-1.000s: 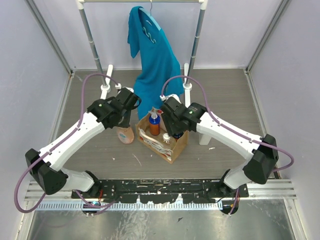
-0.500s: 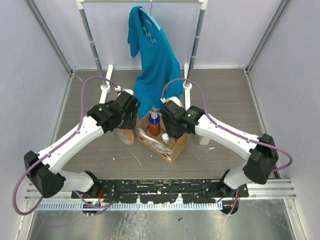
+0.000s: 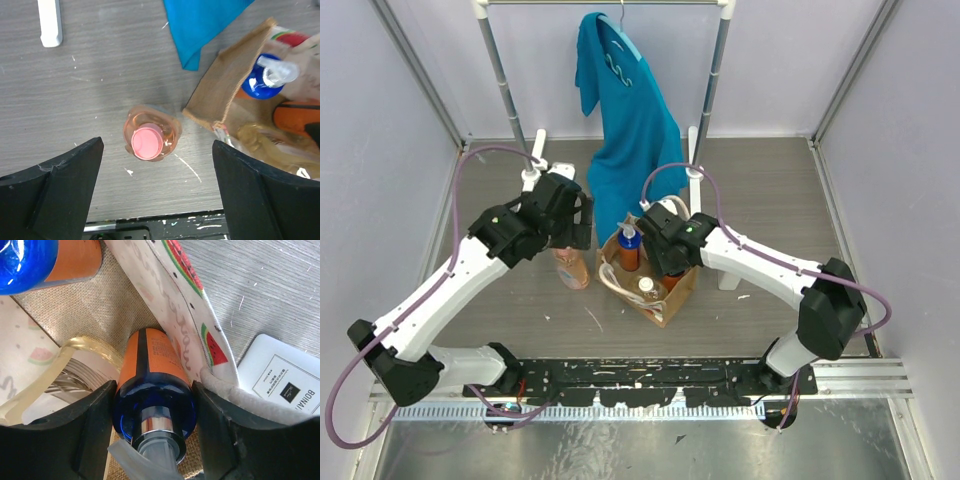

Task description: Take the personal care products out of the canvas bag

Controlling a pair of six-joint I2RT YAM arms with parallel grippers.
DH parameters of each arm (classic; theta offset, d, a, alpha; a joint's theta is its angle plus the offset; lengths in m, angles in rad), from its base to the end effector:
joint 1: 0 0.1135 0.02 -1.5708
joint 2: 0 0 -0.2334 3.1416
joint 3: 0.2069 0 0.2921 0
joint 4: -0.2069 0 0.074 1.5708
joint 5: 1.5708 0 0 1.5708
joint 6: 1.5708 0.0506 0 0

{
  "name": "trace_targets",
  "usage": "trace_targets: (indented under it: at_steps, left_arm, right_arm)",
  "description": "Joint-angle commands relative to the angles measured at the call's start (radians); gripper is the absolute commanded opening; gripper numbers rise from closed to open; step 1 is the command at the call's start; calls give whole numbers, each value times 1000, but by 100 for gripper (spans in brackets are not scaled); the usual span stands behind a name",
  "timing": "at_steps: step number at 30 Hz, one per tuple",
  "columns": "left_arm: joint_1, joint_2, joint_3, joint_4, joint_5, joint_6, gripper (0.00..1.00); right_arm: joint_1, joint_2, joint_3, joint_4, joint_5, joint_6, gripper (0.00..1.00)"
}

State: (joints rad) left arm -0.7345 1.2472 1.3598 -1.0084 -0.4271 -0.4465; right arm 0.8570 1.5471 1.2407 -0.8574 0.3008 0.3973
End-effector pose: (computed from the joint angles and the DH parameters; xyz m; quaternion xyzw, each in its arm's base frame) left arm 0.2353 -0.1843 0.3328 0.0629 0.9227 -0.0141 0.3801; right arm 0.2428 0.2574 0.2055 -0.1911 0.9497 -0.0016 0.2479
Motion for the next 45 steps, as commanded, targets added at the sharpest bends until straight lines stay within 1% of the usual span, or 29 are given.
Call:
trace_targets:
  at_steps: [1, 2, 4, 9, 14, 16, 20, 24, 28, 30, 33, 38, 40, 45]
  left_arm:
    - [4, 6, 89, 3, 23, 25, 97]
    - [3, 14, 116, 2, 34, 28, 97]
    - [3, 59, 156, 10, 73, 36, 97]
    - [3, 163, 237, 51, 222, 49, 96]
    - [2, 271, 282, 41, 285, 51, 94]
    - [1, 310, 286, 34, 299, 51, 94]
    - [-5, 374, 288, 36, 363, 58, 93]
    - [-39, 409, 300, 31, 372, 69, 92]
    - [-65, 449, 336, -13, 382, 69, 88]
    - [-80, 461, 360, -47, 365, 67, 84]
    - [-92, 456, 351, -48, 339, 57, 83]
    - [-93, 488, 317, -53, 325, 37, 81]
    - [-93, 494, 292, -20, 316, 33, 80]
    - [-91, 509, 233, 80, 280, 18, 85]
  right_arm:
    - [2, -6, 49, -62, -26, 8, 25]
    - [2, -14, 80, -76, -12, 3, 21]
    - [1, -31, 153, -108, 22, -5, 18]
    - [-8, -33, 411, -227, 103, -41, 18]
    - [-28, -14, 668, -344, 219, -70, 18]
    - [-53, -12, 733, -380, 253, -81, 18]
    - [-143, -17, 799, -405, 249, -123, 18]
    - [-242, -42, 774, -379, 219, -170, 19]
    - [-346, -78, 669, -306, 165, -209, 19]
    - [-394, -96, 602, -264, 125, -221, 19]
    - [-452, -114, 511, -204, 85, -232, 19]
    - [-524, -118, 394, -104, 32, -242, 19]
    - [-544, -111, 368, -70, 17, -239, 19]
    - [-558, -100, 321, -27, 15, -212, 19]
